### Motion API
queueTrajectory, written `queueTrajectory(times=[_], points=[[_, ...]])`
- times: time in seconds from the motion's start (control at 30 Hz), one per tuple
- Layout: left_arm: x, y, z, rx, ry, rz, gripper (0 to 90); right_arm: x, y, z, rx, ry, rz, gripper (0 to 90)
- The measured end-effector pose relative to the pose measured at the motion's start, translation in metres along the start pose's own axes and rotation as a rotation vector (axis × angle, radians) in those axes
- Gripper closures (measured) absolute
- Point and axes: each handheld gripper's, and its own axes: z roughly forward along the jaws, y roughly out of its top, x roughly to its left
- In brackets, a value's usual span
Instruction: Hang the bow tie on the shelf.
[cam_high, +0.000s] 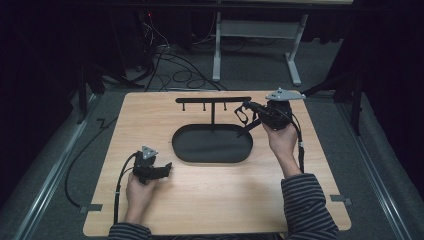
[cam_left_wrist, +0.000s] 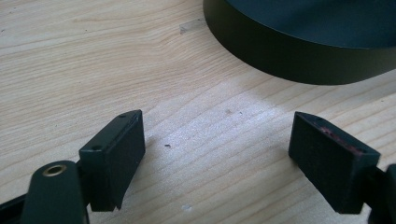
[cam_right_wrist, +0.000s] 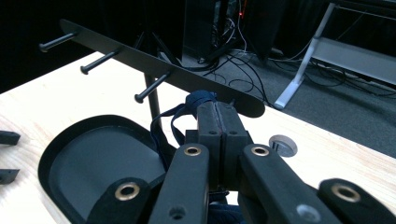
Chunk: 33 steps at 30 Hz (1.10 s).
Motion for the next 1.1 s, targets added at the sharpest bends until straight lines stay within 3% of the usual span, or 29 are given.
queueTrajectory(times=[0.7,1.1], points=[[0.0,0.0,0.0,-0.001,0.001,0.0,19.0,-0.014,-0.004,0.018,0.011,-0.044,0.041,90.0],[0.0,0.0,0.0,0.0,0.0,-0.001,19.0,-0.015,-0.005,0.023,0.019,-0.07,0.04,90.0]])
